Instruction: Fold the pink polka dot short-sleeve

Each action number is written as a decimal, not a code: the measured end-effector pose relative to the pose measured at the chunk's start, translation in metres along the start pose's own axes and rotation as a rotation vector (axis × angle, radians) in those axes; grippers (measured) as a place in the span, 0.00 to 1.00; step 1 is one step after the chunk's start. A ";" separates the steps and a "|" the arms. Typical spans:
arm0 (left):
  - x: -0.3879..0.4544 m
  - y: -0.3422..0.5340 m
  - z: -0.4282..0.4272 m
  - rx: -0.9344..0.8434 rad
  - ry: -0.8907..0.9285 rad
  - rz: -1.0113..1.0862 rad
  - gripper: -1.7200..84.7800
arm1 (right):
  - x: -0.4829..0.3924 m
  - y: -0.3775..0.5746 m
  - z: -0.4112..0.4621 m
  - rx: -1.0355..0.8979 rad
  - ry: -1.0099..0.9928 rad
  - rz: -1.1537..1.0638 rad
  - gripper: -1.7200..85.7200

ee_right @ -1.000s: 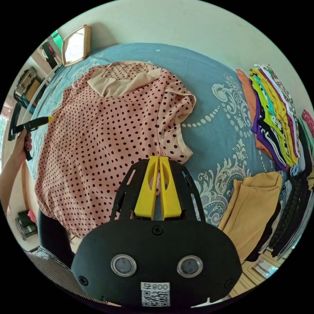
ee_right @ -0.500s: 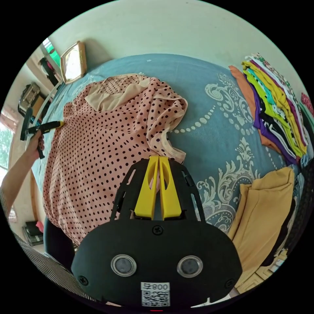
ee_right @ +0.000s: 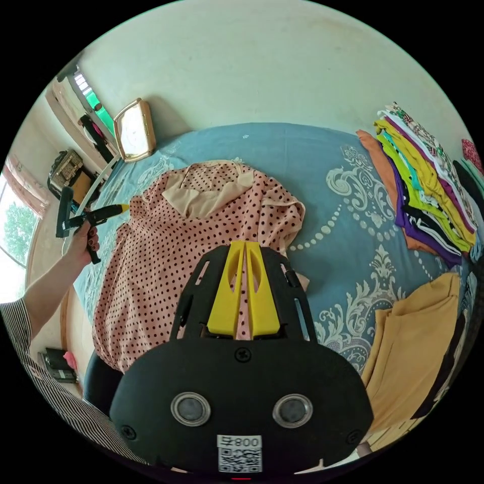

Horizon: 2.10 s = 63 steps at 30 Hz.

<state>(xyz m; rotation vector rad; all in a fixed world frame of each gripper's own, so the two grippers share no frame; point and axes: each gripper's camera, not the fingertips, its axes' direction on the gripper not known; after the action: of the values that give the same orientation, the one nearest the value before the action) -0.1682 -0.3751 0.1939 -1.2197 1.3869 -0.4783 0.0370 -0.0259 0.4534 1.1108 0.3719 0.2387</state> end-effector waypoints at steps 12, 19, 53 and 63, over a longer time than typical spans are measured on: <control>-0.032 -0.074 0.094 -0.054 -0.054 -0.087 0.02 | 0.060 -0.075 0.084 -0.115 0.047 0.060 0.02; -0.034 -0.083 0.110 -0.010 -0.010 -0.088 0.03 | 0.080 -0.087 0.091 -0.081 -0.020 0.107 0.02; 0.139 -0.174 0.264 -0.226 -0.018 0.596 0.04 | -0.092 -0.205 0.185 -0.141 0.076 -0.573 0.03; 0.112 -0.161 0.225 -0.087 0.102 0.533 0.03 | -0.058 -0.196 0.157 -0.003 -0.065 -0.471 0.02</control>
<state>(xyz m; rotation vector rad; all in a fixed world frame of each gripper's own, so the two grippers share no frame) 0.1196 -0.4497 0.2215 -0.8506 1.7591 -0.1073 0.0480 -0.2607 0.3478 0.9948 0.5617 -0.2129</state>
